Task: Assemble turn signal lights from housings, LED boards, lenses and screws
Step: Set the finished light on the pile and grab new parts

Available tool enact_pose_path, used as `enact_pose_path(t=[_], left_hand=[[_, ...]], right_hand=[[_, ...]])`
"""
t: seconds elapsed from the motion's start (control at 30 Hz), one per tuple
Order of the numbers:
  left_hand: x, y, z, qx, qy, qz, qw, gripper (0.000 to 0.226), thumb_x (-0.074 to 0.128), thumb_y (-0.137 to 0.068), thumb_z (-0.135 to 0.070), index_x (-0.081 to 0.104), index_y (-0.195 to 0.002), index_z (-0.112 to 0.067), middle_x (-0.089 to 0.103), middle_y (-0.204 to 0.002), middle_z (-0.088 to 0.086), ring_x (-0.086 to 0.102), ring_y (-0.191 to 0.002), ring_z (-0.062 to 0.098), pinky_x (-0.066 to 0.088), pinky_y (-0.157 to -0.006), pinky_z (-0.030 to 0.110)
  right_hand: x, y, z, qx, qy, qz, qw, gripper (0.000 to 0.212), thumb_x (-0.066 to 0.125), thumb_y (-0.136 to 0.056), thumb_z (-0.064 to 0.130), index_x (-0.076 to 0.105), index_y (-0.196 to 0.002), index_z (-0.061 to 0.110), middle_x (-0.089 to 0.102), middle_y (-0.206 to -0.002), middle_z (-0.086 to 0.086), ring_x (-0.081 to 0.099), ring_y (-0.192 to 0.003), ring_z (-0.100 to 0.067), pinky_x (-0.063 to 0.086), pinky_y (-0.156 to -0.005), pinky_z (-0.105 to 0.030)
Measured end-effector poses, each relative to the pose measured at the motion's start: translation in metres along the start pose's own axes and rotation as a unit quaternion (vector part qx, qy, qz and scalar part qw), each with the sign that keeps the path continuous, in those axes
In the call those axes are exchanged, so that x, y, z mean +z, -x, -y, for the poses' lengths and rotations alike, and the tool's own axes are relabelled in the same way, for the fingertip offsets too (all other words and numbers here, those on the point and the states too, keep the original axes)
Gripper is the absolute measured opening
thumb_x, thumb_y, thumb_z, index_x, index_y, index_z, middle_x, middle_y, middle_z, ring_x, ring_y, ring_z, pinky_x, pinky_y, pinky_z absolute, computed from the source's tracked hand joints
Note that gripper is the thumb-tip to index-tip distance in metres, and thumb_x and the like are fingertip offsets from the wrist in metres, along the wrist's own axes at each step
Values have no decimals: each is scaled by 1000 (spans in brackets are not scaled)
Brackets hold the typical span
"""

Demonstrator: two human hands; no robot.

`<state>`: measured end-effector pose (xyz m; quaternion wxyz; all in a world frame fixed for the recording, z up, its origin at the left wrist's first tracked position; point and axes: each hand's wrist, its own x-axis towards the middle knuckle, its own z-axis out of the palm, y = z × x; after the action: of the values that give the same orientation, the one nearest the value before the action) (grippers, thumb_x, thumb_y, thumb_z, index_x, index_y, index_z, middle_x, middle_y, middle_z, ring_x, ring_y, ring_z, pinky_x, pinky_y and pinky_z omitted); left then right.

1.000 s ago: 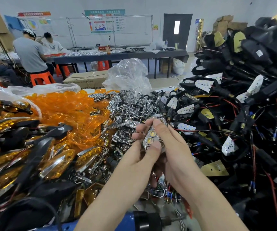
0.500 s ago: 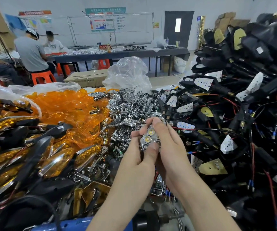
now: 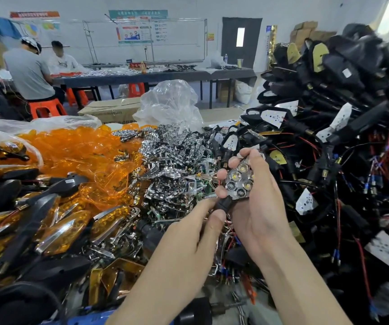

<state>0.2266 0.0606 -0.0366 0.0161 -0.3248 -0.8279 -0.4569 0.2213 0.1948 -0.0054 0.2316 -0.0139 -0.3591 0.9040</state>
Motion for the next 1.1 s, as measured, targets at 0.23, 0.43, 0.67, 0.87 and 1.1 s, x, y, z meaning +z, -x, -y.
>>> enact_pose_path(t=[0.23, 0.43, 0.67, 0.87, 1.1], left_hand=[[4, -2, 0, 21, 2, -30, 999, 37, 31, -93, -65, 34, -129, -71, 59, -66, -28, 57, -65, -10, 45, -64, 11], [5, -2, 4, 34, -11, -40, 999, 36, 31, -95, -69, 31, -131, -72, 61, -83, -18, 59, -80, -4, 46, -88, 22], [1, 0, -3, 7, 22, 8, 1000, 37, 27, -97, -68, 37, -133, -65, 57, -66, -11, 52, -55, 0, 44, -57, 20], [-20, 1, 3, -32, 40, 136, 989, 44, 35, -91, -68, 63, -105, -36, 59, -69, -3, 49, -57, 3, 43, -55, 34], [-20, 1, 2, -31, 52, 132, 989, 24, 38, -104, -42, 63, -101, -45, 51, -59, -12, 45, -55, 2, 39, -54, 17]], right_hand=[[0, -1, 2, -6, 6, -4, 1000, 18, 50, -106, 29, 60, -100, 15, 63, -76, 1, 62, -62, -16, 44, -45, -26], [3, 0, 5, -6, -3, -1, 1000, 19, 51, -106, 28, 62, -96, 16, 63, -76, 0, 62, -62, -17, 45, -46, -26], [4, -1, 8, -19, -10, 3, 1000, 17, 52, -105, 25, 63, -97, 15, 64, -75, 0, 62, -61, -15, 43, -45, -25], [-4, -3, 13, -42, 4, 2, 999, 21, 47, -109, 26, 61, -98, 16, 62, -79, 2, 60, -64, -14, 44, -48, -25], [-3, -3, 14, -47, 16, -2, 999, 21, 47, -109, 27, 61, -97, 18, 61, -79, 3, 58, -64, -13, 43, -48, -24]])
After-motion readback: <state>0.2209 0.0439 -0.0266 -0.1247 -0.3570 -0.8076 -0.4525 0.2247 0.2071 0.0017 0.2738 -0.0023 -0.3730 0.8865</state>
